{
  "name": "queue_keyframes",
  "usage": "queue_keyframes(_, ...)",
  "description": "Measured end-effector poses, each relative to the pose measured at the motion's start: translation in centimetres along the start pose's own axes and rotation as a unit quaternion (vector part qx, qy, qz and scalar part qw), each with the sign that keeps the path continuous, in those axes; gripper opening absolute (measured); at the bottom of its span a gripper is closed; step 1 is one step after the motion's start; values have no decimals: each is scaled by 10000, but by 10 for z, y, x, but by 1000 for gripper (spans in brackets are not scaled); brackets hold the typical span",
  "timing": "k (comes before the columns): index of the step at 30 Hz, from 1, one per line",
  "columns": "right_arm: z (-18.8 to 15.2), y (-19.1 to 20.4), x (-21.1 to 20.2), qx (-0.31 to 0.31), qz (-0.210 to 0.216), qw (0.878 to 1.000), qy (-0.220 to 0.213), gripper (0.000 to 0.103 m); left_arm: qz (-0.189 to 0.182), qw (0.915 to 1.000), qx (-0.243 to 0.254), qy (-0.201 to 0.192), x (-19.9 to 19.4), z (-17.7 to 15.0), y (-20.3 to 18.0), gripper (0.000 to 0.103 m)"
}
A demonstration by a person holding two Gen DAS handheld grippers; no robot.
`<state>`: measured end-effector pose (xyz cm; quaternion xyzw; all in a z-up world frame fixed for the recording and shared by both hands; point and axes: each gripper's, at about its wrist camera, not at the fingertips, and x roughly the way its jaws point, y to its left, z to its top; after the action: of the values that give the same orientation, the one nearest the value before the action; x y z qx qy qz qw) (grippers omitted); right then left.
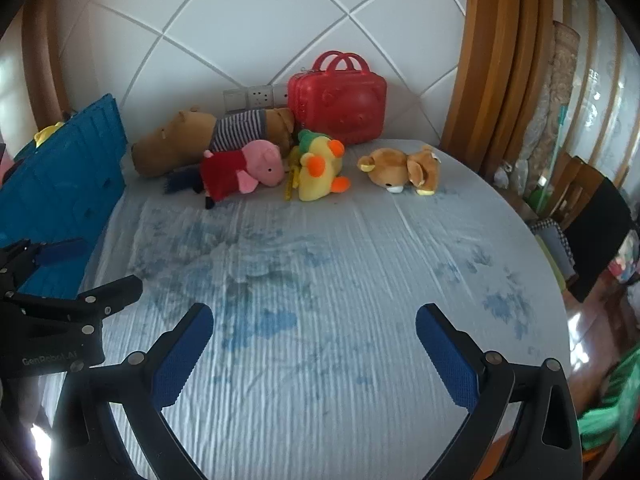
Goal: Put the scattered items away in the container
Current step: 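Move both tools toward the brown teddy bear on the bed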
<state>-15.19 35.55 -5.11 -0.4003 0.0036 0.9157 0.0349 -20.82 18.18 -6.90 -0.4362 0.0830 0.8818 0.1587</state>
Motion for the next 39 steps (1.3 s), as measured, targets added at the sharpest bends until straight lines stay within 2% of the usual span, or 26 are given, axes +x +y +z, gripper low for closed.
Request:
queue_keyframes(5,12,-23,16,-30,-2,10000,59,103,-6,9999,-58,94,23,17,-13,89)
queue_keyframes(12,19,-65,43,68,-221,9993,283,103,-138,9995,-153,229,60,39,-30,89)
queue_keyframes(19,31,-89,44,208,-471,9983,284,103,-291,9992,-170,219,67,47,-36,89)
queue_keyframes(24,43,-89,36,-11,-485,9985,245,103,-257,9983,-400,322,72,47,-34,89)
queue_keyframes(32,61,-111,46,-203,-196,9995,166,103,92,9979,-601,244,72,63,-57,89)
queue_keyframes(34,69,-125,57,-299,-52,9994,135,103,218,9971,-705,199,74,70,-67,89)
queue_keyframes(39,88,-168,89,-610,381,9973,151,103,433,9929,-1040,370,102,98,-104,89)
